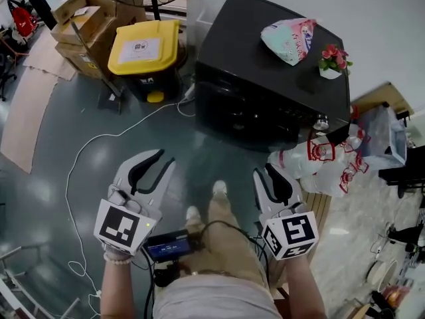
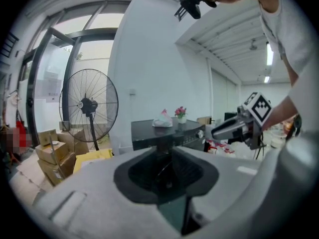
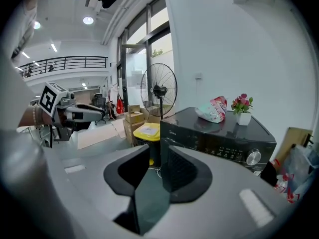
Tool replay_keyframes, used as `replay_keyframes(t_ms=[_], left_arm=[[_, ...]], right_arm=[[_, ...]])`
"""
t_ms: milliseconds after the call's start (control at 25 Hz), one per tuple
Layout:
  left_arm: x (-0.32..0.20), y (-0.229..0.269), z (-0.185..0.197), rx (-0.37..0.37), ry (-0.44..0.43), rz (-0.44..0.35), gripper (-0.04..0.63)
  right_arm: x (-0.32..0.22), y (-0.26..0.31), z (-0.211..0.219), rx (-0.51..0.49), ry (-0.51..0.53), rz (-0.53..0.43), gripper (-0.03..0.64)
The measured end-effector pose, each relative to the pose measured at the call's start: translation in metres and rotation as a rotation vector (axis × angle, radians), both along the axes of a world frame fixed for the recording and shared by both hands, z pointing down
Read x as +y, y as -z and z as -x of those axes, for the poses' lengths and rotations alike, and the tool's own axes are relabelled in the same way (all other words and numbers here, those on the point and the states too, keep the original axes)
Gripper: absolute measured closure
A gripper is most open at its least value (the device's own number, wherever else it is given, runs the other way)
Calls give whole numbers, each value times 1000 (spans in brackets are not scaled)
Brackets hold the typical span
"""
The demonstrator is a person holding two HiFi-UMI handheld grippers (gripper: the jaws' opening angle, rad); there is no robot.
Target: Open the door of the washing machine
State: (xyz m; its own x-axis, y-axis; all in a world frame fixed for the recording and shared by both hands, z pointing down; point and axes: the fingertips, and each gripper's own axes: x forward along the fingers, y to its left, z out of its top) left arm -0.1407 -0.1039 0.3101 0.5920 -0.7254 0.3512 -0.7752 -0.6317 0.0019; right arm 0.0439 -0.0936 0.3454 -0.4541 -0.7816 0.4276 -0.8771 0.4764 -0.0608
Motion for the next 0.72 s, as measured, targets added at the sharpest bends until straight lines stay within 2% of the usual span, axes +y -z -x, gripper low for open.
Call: replay_keyframes(t_ms=[320,600,720], left_arm=[[-46,-34,-29,-3,-62,6,502],[-79,-75,-52,0,-96,28,489],[-93,-94,-59,-37,-127,-4,480]], right_arm=[[-33,-25,-7,28,48,30,518],[-59,-55,-19,41,43,47,518],[-68,-71,-21,47,52,53,518]])
